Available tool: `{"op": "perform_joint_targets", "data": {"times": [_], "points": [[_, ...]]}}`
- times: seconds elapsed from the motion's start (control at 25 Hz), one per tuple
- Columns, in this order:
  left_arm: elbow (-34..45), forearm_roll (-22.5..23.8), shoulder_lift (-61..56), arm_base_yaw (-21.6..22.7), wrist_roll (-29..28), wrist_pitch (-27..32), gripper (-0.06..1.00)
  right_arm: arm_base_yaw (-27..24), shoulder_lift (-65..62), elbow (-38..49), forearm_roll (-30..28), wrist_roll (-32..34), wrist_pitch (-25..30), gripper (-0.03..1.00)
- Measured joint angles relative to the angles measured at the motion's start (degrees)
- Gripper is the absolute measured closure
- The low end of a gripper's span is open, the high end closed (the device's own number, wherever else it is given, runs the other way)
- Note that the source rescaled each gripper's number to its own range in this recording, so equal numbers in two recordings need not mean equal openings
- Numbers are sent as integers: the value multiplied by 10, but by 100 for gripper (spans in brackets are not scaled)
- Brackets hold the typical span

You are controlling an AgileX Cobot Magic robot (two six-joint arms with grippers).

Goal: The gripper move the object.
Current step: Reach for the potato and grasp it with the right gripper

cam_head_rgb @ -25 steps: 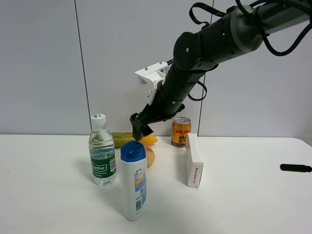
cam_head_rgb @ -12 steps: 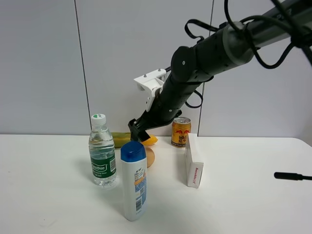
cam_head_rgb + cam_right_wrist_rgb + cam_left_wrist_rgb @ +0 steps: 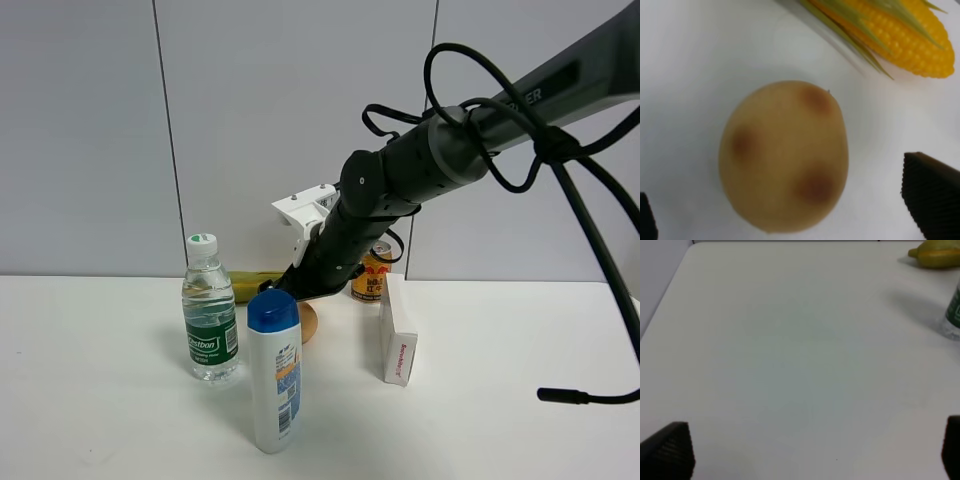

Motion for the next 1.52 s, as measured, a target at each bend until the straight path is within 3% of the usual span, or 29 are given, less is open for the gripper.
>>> {"op": "perform_joint_targets", "data": {"times": [0.92, 1.36, 1.52], "points": [[0, 0, 0, 0, 0, 0, -6, 0, 44, 0, 10, 0, -90, 0], [0, 0, 0, 0, 0, 0, -6, 0, 58, 0, 10, 0, -93, 1], [0, 0, 0, 0, 0, 0, -6, 0, 58, 0, 10, 0, -105, 8]]}}
